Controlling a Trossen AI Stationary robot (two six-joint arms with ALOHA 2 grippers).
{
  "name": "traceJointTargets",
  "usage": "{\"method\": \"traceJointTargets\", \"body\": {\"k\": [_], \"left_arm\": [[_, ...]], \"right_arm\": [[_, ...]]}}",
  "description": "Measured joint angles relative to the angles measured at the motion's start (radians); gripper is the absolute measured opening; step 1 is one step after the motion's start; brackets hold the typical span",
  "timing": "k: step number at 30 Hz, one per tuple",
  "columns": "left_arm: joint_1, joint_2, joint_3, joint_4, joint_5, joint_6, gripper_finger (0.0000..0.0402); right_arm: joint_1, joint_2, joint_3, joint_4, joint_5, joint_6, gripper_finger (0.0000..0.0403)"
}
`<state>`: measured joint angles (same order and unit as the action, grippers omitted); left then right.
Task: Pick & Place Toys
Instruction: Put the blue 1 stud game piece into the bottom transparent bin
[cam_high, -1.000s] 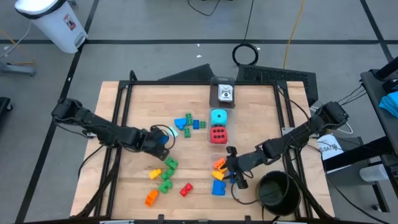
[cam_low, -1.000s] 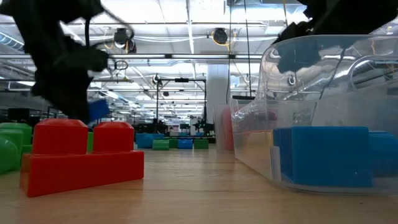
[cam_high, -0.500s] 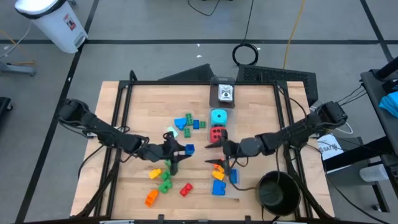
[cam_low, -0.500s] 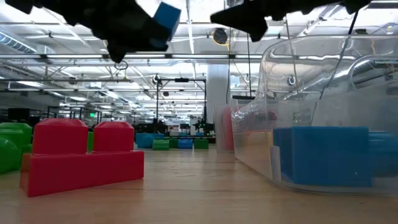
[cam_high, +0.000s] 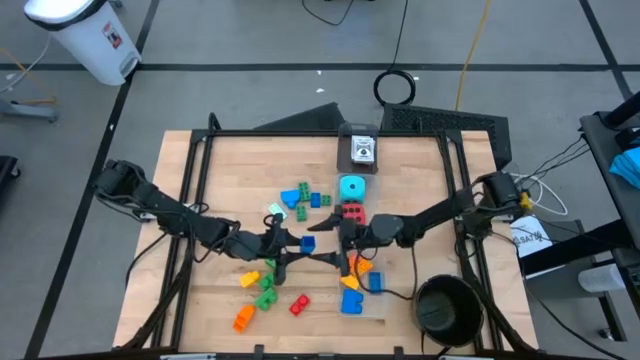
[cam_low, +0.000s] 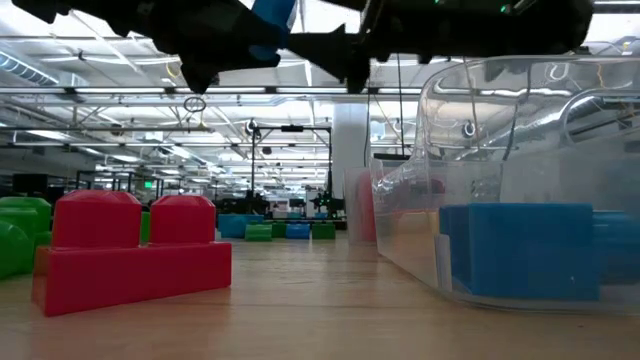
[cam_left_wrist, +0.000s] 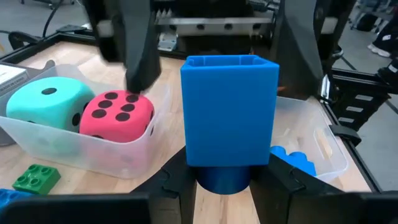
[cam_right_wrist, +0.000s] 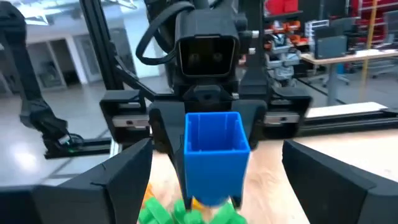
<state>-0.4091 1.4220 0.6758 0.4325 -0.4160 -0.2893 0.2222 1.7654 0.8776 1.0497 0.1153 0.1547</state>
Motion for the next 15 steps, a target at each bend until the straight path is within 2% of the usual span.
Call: {"method": "traceJointTargets", "body": {"k": [5,8,11,15], "left_arm": [[0.000,0.000,0.000,-0.002,0.005,-0.004,0.0117],[0.000,0.000,0.000,-0.003,0.006,-0.008,0.0117],[0.000,0.000,0.000,-0.008,0.007,-0.012,0.0117],[0.000,0.000,0.000,-0.009,0.006,-0.027,0.0117]], "right_arm": [[-0.014,0.068,0.045,0.043,-0.015,-0.003,0.0319],[-0.014,0.070,0.057,0.042,-0.015,-0.013,0.0297],[-0.014,0.070,0.059,0.037,-0.015,-0.018,0.0257],[-0.014,0.070,0.059,0.037,-0.016,-0.018,0.0179]]}}
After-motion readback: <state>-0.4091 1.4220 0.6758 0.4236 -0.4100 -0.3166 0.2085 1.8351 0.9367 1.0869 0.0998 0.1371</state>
